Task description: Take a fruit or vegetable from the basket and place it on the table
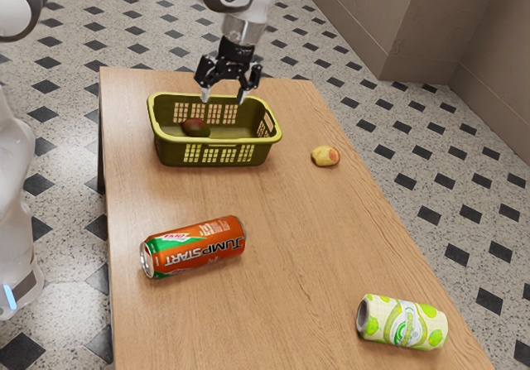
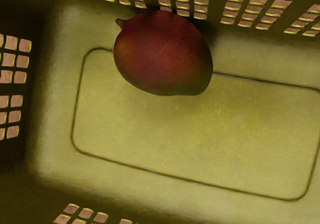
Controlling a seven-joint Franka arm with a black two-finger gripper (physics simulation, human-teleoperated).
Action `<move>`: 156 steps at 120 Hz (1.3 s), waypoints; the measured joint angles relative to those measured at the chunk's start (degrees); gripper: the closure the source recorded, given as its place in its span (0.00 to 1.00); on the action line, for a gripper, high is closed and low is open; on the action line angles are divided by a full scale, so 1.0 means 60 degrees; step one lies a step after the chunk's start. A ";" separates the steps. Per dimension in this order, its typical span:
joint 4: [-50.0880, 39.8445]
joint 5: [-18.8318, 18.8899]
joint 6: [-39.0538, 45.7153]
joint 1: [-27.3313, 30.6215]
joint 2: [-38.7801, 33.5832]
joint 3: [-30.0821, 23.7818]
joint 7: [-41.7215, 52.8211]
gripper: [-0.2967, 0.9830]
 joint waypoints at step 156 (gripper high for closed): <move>-0.2379 0.1615 0.2414 0.0053 -0.0584 0.0729 -0.0091 0.23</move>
